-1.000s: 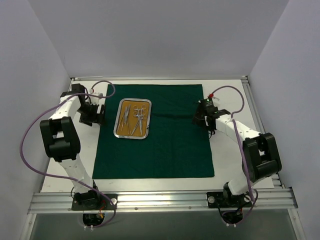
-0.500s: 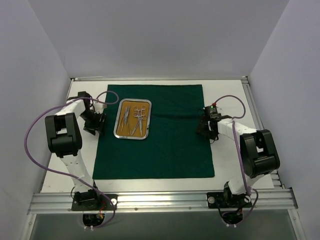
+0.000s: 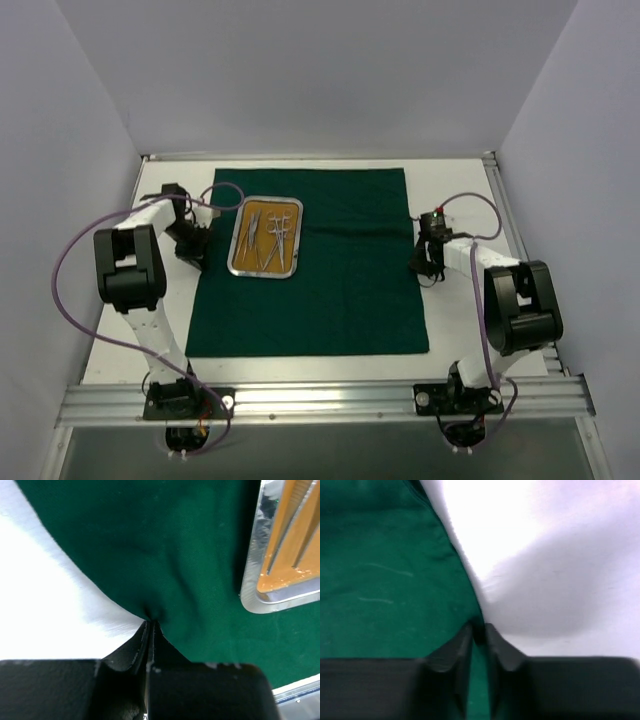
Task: Open and lay out the surgical kit
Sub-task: Smooth out the surgical kit at the center of the board.
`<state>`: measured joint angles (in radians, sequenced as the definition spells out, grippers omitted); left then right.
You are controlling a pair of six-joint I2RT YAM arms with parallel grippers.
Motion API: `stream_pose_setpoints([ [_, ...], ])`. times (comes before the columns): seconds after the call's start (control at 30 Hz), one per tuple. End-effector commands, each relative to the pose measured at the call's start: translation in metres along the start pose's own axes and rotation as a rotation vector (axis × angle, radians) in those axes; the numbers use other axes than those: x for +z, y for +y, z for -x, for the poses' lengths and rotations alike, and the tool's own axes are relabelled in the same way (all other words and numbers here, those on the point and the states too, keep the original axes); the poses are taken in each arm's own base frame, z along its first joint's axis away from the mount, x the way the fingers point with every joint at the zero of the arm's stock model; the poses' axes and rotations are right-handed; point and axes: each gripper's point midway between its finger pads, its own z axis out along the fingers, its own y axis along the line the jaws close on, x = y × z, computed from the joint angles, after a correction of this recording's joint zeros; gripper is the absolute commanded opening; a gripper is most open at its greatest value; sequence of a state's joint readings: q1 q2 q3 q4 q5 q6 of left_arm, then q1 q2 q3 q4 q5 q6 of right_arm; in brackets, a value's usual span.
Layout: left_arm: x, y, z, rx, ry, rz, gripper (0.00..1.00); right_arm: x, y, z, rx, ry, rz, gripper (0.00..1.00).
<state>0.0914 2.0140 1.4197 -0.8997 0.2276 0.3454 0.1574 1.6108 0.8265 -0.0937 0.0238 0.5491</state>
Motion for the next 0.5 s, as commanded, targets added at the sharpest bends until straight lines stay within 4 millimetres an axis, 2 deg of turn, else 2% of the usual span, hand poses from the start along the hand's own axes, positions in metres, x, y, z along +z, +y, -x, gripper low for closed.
stream_pose_setpoints([
  [0.0, 0.018, -0.014, -0.015, 0.021, 0.031, -0.08, 0.02, 0.008, -0.008, -0.036, 0.003, 0.111, 0.001, 0.09],
  [0.03, 0.016, -0.016, -0.016, 0.027, 0.028, -0.089, 0.02, 0.005, -0.008, -0.036, 0.007, 0.109, 0.002, 0.0],
  [0.1, 0.009, -0.02, -0.023, 0.047, 0.019, -0.102, 0.02, -0.006, -0.01, -0.033, 0.015, 0.085, 0.007, 0.0],
  [0.17, 0.0, -0.021, -0.026, 0.066, -0.002, -0.096, 0.02, -0.014, -0.015, -0.039, 0.031, 0.087, -0.002, 0.0],
  [0.2, 0.001, -0.024, -0.034, 0.064, 0.01, -0.106, 0.02, -0.022, -0.012, -0.036, 0.043, 0.067, 0.023, 0.0],
  [0.33, -0.005, -0.031, -0.054, 0.08, 0.026, -0.125, 0.02, -0.042, -0.012, -0.051, 0.09, 0.083, 0.073, 0.0],
  [0.4, -0.011, -0.028, -0.059, 0.09, 0.019, -0.099, 0.02, -0.052, -0.011, -0.055, 0.113, 0.072, 0.099, 0.0],
  [0.43, -0.012, -0.025, -0.062, 0.088, 0.022, -0.083, 0.02, -0.056, -0.012, -0.056, 0.116, 0.073, 0.101, 0.01],
  [0.47, -0.014, -0.022, -0.06, 0.091, 0.014, -0.06, 0.02, -0.059, -0.013, -0.056, 0.108, 0.067, 0.101, 0.14],
])
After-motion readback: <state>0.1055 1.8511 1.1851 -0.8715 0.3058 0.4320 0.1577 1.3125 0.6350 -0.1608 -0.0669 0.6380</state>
